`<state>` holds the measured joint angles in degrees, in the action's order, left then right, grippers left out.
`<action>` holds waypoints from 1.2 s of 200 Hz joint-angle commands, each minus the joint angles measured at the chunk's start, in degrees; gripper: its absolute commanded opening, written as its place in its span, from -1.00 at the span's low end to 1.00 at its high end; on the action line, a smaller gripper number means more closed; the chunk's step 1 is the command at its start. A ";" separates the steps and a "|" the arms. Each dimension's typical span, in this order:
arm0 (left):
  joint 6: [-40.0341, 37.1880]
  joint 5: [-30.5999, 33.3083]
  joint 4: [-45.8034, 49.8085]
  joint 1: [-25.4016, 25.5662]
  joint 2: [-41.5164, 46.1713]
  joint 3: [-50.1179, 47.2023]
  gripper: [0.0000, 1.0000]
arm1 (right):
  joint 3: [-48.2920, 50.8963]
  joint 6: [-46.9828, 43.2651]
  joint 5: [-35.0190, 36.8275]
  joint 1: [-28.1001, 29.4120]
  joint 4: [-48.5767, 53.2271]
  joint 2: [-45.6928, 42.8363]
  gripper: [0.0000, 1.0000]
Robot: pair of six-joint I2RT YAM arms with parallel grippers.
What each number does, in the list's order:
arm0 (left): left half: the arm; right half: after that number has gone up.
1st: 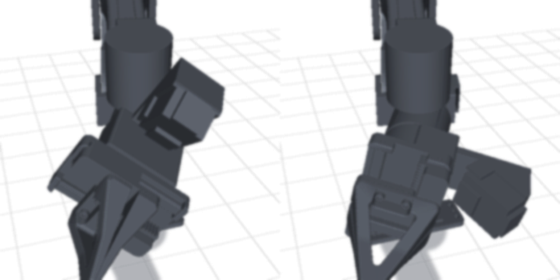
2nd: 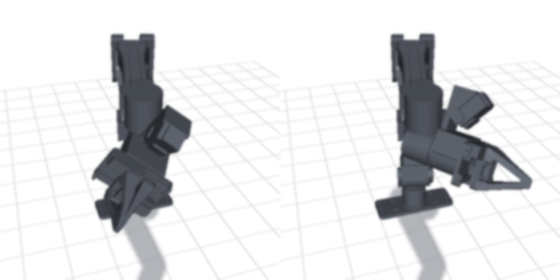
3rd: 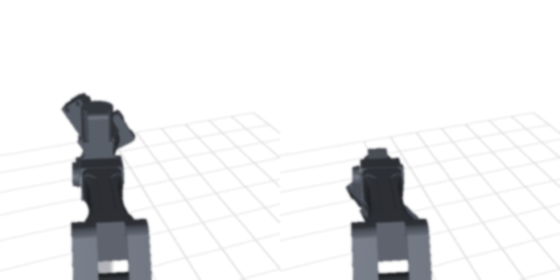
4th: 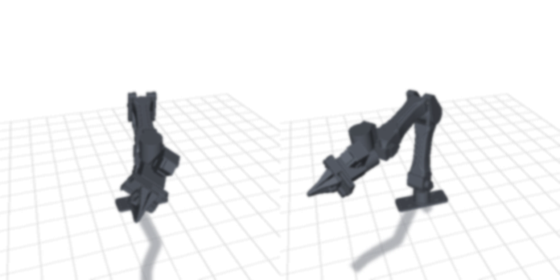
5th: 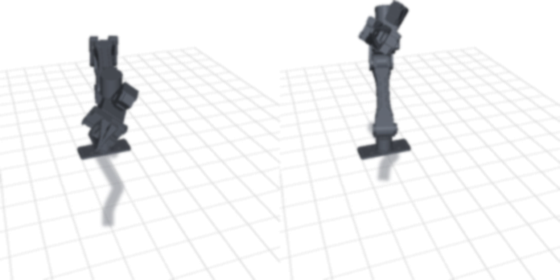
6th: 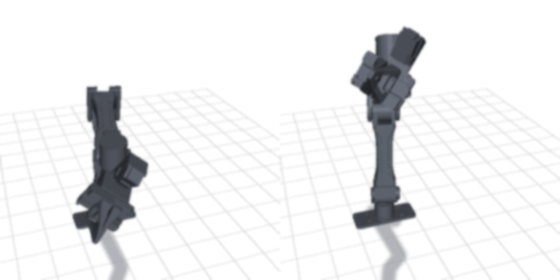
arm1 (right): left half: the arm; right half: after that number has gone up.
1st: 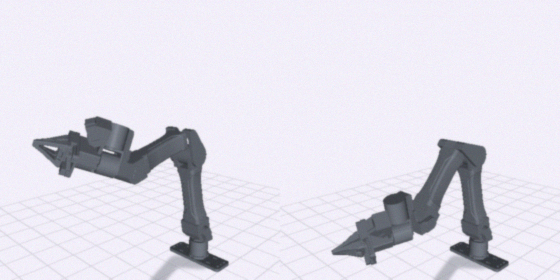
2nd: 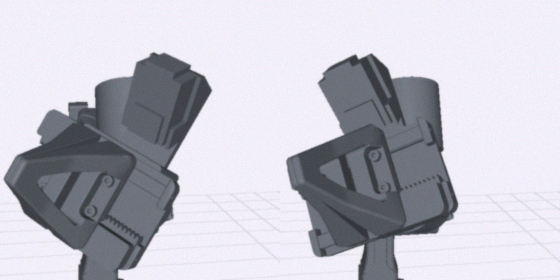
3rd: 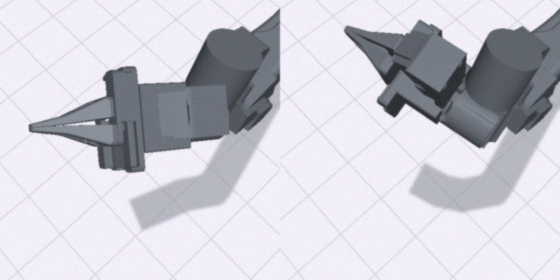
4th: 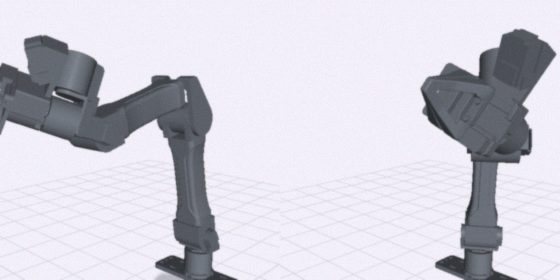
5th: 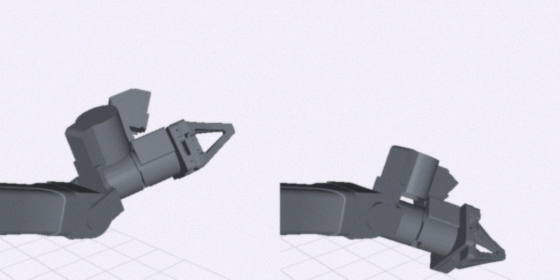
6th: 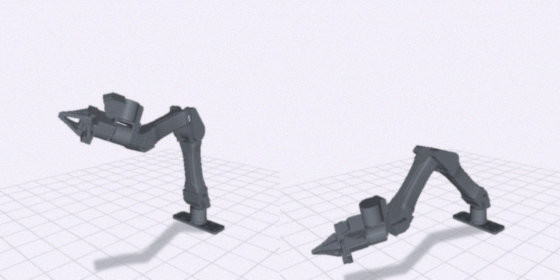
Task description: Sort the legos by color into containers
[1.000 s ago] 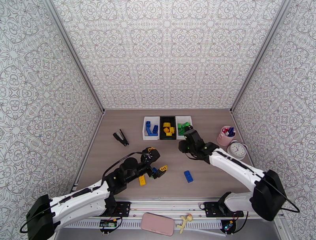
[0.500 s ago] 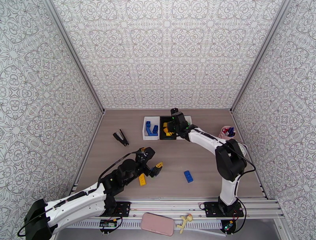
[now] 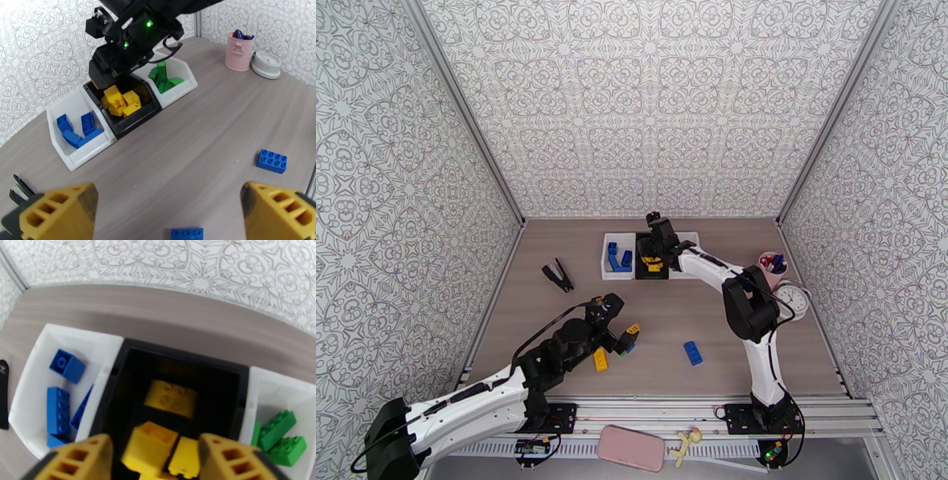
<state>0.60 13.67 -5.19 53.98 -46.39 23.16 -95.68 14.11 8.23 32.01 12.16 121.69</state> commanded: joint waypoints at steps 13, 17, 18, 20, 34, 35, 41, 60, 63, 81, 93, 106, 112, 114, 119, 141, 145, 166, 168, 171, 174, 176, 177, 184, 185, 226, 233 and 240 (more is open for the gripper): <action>7.66 4.16 8.83 0.36 0.57 3.55 0.99 | 8.83 -1.93 -3.03 -0.25 -2.50 -10.26 0.52; 9.22 5.32 10.43 0.31 0.33 4.25 0.99 | 10.15 -2.33 -3.57 -0.21 -3.07 -11.30 0.56; 9.62 5.62 10.89 0.33 0.25 4.43 0.99 | 10.51 -2.42 -3.66 -0.25 -3.22 -11.65 0.56; 10.48 5.98 11.84 0.34 0.12 4.90 0.99 | 11.11 -2.59 -3.83 -0.27 -3.38 -12.13 0.58; 17.07 9.95 19.04 0.26 -1.15 8.64 0.99 | 16.01 -4.05 -4.99 -0.26 -5.29 -15.79 0.67; 17.59 10.23 19.28 0.25 -1.29 8.91 0.99 | 16.34 -4.20 -5.07 -0.27 -5.47 -16.05 0.68; 20.36 11.75 22.46 0.25 -1.91 10.53 0.99 | 18.60 -5.05 -5.64 -0.22 -6.54 -17.59 0.71; 30.25 16.65 32.12 0.25 -3.96 14.66 0.99 | 25.36 -6.98 -7.04 -0.16 -9.74 -22.73 0.81; 31.87 17.26 33.58 0.25 -4.28 15.17 0.99 | 26.33 -7.41 -7.31 -0.18 -9.99 -23.47 0.82; 42.69 20.73 43.63 0.25 -6.41 18.59 0.99 | 31.32 -9.15 -9.03 -0.16 -11.28 -27.81 0.89; 51.36 22.07 50.27 0.25 -7.71 20.43 0.99 | 33.75 -10.24 -10.09 -0.17 -11.39 -30.38 0.91; 58.10 21.04 55.31 0.21 -8.77 21.52 0.99 | 35.39 -11.34 -10.42 -0.16 -11.12 -32.36 0.92; 59.78 20.09 56.96 0.21 -9.26 21.81 0.99 | 35.86 -11.98 -10.44 -0.13 -10.94 -33.15 0.92; 60.31 19.82 57.51 0.22 -9.36 21.83 0.99 | 36.05 -12.24 -10.50 -0.15 -10.78 -33.35 0.92; 61.97 18.77 58.83 0.22 -9.85 22.00 0.99 | 36.24 -12.83 -10.46 -0.15 -10.63 -33.89 0.93; 67.08 13.13 63.49 0.08 -11.87 21.99 0.99 | 36.19 -14.64 -10.07 -0.19 -9.41 -34.91 0.94; 67.58 12.08 63.75 0.08 -12.28 21.79 0.99 | 36.12 -14.80 -9.99 -0.16 -9.23 -34.96 0.94; 69.79 6.81 63.62 0.09 -14.34 20.36 0.96 | 35.83 -14.69 -10.74 -0.15 -9.28 -35.16 0.95; 69.97 6.46 63.52 0.08 -14.45 20.22 0.95 | 35.76 -14.65 -10.77 -0.14 -9.29 -35.15 0.94; 70.29 5.93 63.28 0.12 -14.65 19.99 0.94 | 35.74 -14.51 -10.85 -0.19 -9.34 -35.12 0.94; 70.63 5.48 63.09 0.06 -14.91 19.81 0.93 | 35.66 -14.37 -10.89 -0.19 -9.47 -35.12 0.94; 70.82 5.22 62.93 0.07 -15.08 19.64 0.93 | 35.59 -14.31 -10.87 -0.13 -9.51 -35.12 0.94; 70.92 5.05 62.80 0.07 -15.15 19.60 0.92 | 35.62 -14.25 -10.82 -0.12 -9.52 -35.12 0.94; 71.35 4.03 61.88 0.12 -15.67 19.08 0.90 | 35.61 -13.99 -10.82 -0.19 -9.55 -35.03 0.94; 71.37 3.88 61.75 0.10 -15.71 19.01 0.89 | 35.63 -13.96 -10.80 -0.19 -9.54 -35.07 0.94; 72.07 -1.27 57.66 0.10 -19.67 17.10 0.67 | 35.73 -13.05 -10.61 -0.19 -9.62 -35.10 0.94; 71.85 -1.96 57.15 0.07 -20.61 16.95 0.63 | 35.91 -13.13 -10.47 -0.19 -9.59 -35.19 0.94; 71.65 -2.56 56.55 0.07 -21.44 16.77 0.60 | 36.15 -13.22 -10.38 -0.18 -9.47 -35.38 0.94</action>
<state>71.00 15.62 53.76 53.95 -65.54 40.91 -60.18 0.60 -1.83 32.03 2.98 87.46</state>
